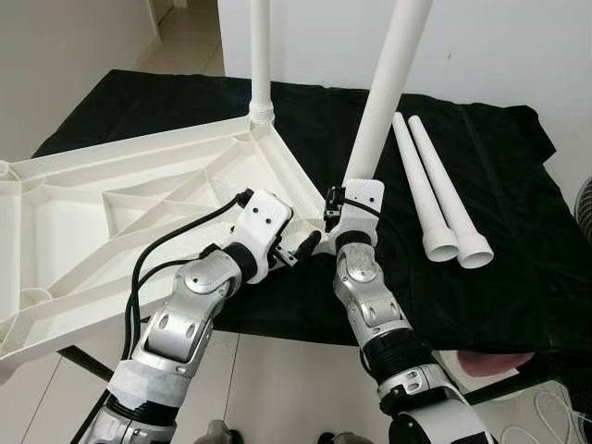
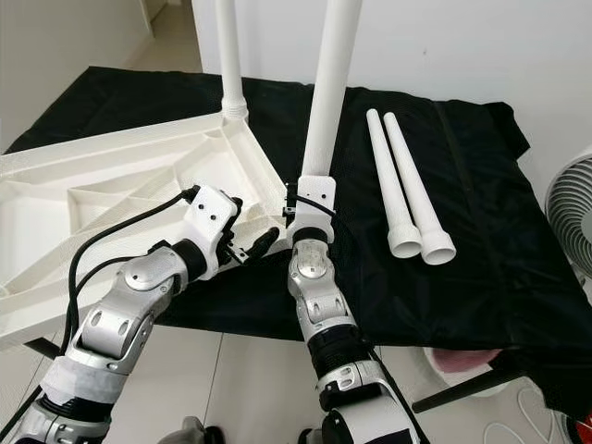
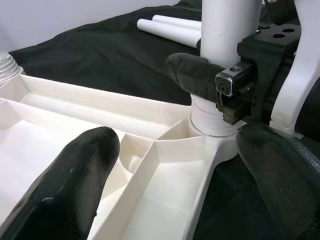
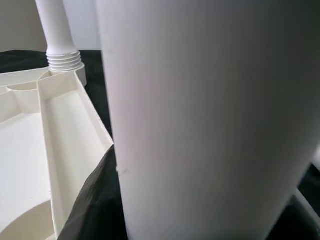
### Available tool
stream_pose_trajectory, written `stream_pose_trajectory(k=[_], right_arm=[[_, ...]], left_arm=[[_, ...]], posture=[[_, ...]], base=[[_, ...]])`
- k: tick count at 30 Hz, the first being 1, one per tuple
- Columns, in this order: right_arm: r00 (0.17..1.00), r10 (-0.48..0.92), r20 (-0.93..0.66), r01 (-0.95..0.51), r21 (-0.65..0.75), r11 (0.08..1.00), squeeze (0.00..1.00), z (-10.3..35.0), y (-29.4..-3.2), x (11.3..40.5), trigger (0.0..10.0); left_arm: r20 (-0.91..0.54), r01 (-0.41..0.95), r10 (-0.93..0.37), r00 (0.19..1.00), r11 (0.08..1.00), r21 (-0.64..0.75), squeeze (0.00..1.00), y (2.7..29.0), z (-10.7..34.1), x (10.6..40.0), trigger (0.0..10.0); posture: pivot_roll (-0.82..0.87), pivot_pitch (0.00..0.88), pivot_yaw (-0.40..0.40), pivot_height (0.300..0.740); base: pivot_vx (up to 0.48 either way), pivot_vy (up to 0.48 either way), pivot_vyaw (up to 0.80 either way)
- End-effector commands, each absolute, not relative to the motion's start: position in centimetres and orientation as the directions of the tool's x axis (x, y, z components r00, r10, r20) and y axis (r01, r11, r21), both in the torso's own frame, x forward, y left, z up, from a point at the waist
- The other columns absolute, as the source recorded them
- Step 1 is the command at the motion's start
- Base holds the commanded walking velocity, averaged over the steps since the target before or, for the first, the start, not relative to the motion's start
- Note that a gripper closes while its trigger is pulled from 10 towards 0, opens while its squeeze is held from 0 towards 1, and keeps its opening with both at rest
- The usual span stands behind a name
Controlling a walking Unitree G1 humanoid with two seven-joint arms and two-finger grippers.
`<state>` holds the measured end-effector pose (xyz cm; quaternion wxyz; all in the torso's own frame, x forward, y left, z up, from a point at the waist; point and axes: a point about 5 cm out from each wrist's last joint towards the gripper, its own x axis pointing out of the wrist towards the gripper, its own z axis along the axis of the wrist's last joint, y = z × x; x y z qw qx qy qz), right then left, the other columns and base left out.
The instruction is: Building children table
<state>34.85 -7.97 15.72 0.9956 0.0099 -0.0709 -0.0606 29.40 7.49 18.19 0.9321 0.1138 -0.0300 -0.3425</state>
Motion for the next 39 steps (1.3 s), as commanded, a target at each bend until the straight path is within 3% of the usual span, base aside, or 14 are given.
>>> stream_pose_trajectory(k=[1, 11, 24, 25, 36, 38, 39], right_arm=[[0.973, -0.223, 0.055, 0.224, -0.005, 0.975, 0.0, 13.6, -10.2, 34.8, 10.0], [0.934, -0.355, 0.033, 0.354, 0.019, 0.935, 0.0, 13.2, -12.4, 35.4, 10.0], [0.965, -0.255, 0.062, 0.253, 0.045, 0.966, 0.0, 13.2, -11.1, 35.5, 10.0], [0.968, -0.235, 0.088, 0.23, 0.063, 0.971, 1.0, 13.6, -11.0, 35.5, 10.0], [0.966, -0.165, 0.198, 0.162, 0.03, 0.986, 1.0, 15.0, -11.3, 35.7, 10.0], [0.972, -0.106, 0.209, 0.104, 0.017, 0.994, 0.0, 15.2, -11.4, 35.9, 10.0], [0.975, -0.059, 0.213, 0.057, 0.017, 0.998, 0.0, 15.4, -11.5, 36.0, 10.0]], left_arm=[[-0.021, 0.617, -0.632, 0.775, 0.749, 0.241, 0.0, 7.3, 18.3, 29.6, 10.0], [-0.023, 0.617, -0.631, 0.775, 0.749, 0.241, 0.0, 7.5, 18.3, 29.5, 10.0], [-0.025, 0.627, -0.642, 0.767, 0.74, 0.244, 0.0, 7.3, 18.3, 29.5, 10.0], [-0.026, 0.628, -0.642, 0.766, 0.739, 0.243, 0.0, 7.3, 18.3, 29.5, 10.0], [-0.025, 0.632, -0.647, 0.762, 0.736, 0.241, 0.0, 7.0, 18.2, 29.4, 10.0], [-0.029, 0.638, -0.652, 0.758, 0.732, 0.239, 0.0, 6.8, 18.0, 29.3, 10.0], [-0.033, 0.644, -0.657, 0.753, 0.726, 0.239, 0.0, 6.7, 17.9, 29.3, 10.0]], posture=[[-0.07, 0.082, 0.011, 0.74], [-0.07, 0.084, 0.015, 0.74], [-0.07, 0.079, 0.021, 0.74], [-0.07, 0.074, 0.018, 0.74], [-0.07, 0.065, 0.014, 0.74], [-0.07, 0.061, 0.014, 0.74], [-0.07, 0.061, 0.014, 0.74]], base=[[0.0, 0.0, 0.0], [0.0, 0.0, 0.0], [0.0, 0.0, 0.0], [0.0, 0.0, 0.0], [0.0, 0.0, 0.0], [0.0, 0.0, 0.0], [0.0, 0.0, 0.0]])
